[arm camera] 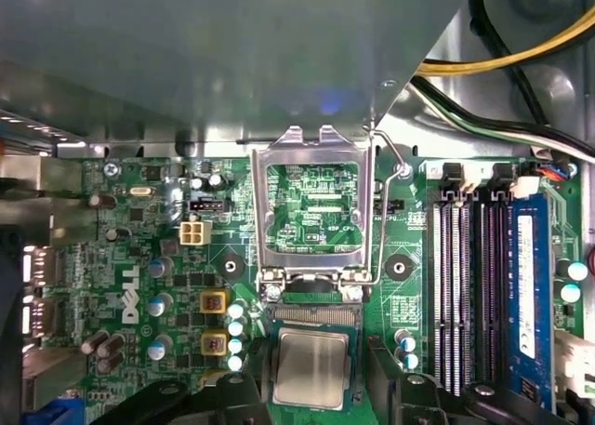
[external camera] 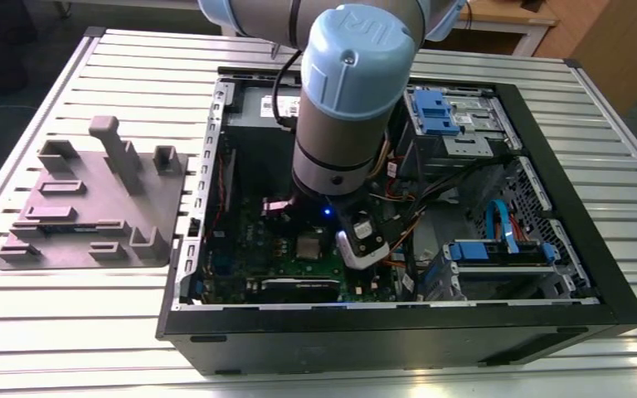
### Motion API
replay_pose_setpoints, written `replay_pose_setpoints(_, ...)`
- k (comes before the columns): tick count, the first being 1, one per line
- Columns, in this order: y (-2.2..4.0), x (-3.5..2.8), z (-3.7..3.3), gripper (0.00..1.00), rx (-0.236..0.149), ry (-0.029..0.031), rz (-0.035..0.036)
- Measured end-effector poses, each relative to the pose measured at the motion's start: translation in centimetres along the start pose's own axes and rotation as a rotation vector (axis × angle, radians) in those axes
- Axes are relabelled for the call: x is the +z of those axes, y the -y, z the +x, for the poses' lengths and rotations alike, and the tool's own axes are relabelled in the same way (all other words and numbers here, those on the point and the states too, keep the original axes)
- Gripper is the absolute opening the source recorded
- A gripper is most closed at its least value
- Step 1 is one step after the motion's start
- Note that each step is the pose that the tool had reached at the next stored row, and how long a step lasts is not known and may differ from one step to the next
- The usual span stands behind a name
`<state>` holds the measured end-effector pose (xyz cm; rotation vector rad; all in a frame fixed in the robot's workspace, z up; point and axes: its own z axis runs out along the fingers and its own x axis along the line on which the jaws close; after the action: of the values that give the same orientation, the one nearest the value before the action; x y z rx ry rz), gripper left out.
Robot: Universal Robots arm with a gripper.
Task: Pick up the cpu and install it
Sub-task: 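Place the cpu into insertion slot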
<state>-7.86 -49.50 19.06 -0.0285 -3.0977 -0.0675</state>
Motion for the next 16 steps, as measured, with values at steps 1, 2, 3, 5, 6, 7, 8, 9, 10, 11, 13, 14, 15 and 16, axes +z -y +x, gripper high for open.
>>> replay_pose_setpoints(1,0.01,0.02,0.0,0.52,0.002,0.0,0.0)
replay_pose_setpoints(2,0.03,0.0,0.01,0.52,0.002,-0.0002,-0.0003)
replay_pose_setpoints(3,0.03,-0.01,0.01,0.45,0.002,-0.0003,-0.002)
replay_pose_setpoints(5,0.02,0.01,0.0,0.43,0.002,-0.0002,-0.0074)
replay_pose_setpoints(6,0.02,0.0,0.0,0.43,0.001,0.0,-0.0093)
replay_pose_setpoints(7,0.01,-0.03,0.0,0.43,0.0,0.0,-0.0101)
replay_pose_setpoints(8,0.0,-0.06,0.0,0.43,-0.002,-0.0001,-0.0105)
replay_pose_setpoints(9,0.0,-0.1,0.0,0.43,-0.004,-0.0001,-0.0111)
replay_pose_setpoints(10,0.0,-0.11,0.0,0.43,-0.007,-0.0002,-0.0112)
replay_pose_setpoints(11,0.0,-0.13,0.0,0.43,-0.008,-0.0004,-0.0111)
replay_pose_setpoints(13,0.01,-0.15,0.01,0.43,-0.014,-0.0009,-0.0108)
replay_pose_setpoints(14,0.01,-0.15,0.01,0.43,-0.017,-0.001,-0.0113)
replay_pose_setpoints(15,0.01,-0.16,0.01,0.43,-0.019,-0.0012,-0.0118)
replay_pose_setpoints(16,0.01,-0.16,0.01,0.43,-0.019,-0.0011,-0.0119)
